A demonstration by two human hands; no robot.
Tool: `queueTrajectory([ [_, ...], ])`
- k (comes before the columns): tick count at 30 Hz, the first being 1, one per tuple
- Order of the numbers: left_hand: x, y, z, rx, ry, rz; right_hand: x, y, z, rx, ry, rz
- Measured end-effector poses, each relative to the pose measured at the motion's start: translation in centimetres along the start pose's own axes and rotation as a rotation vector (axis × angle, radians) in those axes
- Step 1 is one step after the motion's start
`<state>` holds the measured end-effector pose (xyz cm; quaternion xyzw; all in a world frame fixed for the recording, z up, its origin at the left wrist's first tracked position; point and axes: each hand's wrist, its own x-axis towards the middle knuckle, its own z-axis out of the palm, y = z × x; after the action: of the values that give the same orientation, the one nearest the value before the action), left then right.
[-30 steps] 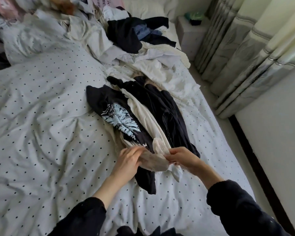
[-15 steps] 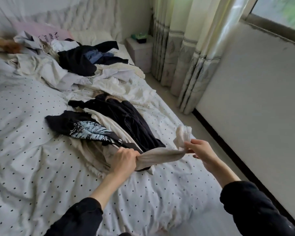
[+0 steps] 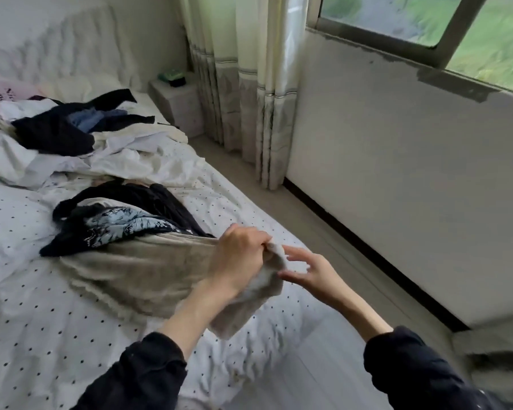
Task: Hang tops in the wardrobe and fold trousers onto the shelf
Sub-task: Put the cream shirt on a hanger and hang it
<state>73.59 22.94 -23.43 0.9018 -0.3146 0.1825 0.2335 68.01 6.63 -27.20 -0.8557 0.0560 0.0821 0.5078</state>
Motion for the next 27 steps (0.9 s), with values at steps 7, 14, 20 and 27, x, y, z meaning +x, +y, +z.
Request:
queueTrajectory([
  [7,0.6,7.7,4.7,-0.168,-0.156,0.144,-5.9,4.9,-6.5,0.124,0.238,0.078],
  [14,-0.2,8.1,9.8,-0.226,-0.513,0.135,-10.4,7.6,-8.6,0.150,0.343,0.246],
  [20,-0.8,1.3,9.2,0.025,-0.532,-0.031,-10.2,7.2,-9.4,0.187,0.496,0.307],
  [27,-0.3,0.8,7.4,0.050,-0.559,-0.026,-7.7,7.2,-8.1,-0.093,0.535,0.498],
])
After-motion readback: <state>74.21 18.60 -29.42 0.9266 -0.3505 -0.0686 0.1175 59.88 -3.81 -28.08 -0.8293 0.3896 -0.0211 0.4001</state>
